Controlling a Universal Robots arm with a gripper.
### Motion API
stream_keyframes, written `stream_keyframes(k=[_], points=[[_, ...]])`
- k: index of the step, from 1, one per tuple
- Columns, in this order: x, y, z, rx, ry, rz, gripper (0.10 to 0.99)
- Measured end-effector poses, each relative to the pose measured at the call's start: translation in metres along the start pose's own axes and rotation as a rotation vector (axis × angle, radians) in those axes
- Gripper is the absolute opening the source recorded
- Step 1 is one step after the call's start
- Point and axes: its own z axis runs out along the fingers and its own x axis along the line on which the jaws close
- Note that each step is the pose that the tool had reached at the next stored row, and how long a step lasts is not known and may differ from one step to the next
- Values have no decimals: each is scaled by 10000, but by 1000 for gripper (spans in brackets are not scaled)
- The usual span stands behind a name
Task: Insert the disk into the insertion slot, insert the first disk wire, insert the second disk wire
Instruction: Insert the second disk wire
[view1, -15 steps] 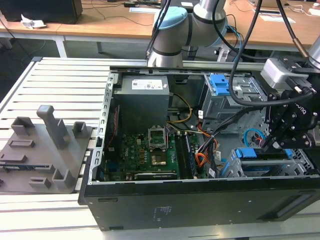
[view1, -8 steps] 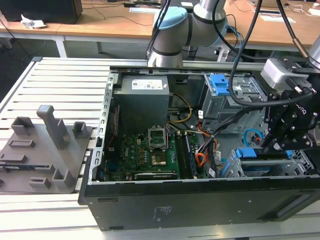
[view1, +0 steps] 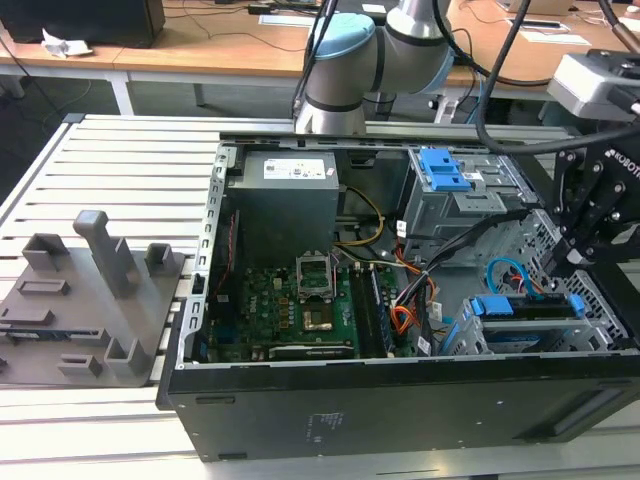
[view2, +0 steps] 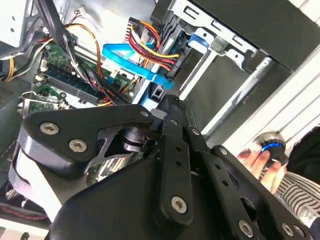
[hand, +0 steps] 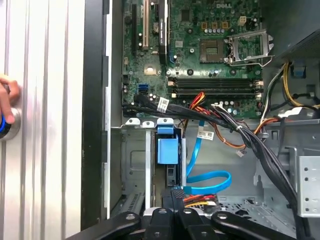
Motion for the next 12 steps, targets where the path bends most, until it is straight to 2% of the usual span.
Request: stream_keyframes(k=[3, 4, 6, 12], points=[[0, 20, -1, 0, 5, 1, 106], [0, 64, 5, 0, 2, -1, 106], [0, 205, 17, 1, 0, 1, 106], [0, 218, 17, 1, 2, 1, 106]])
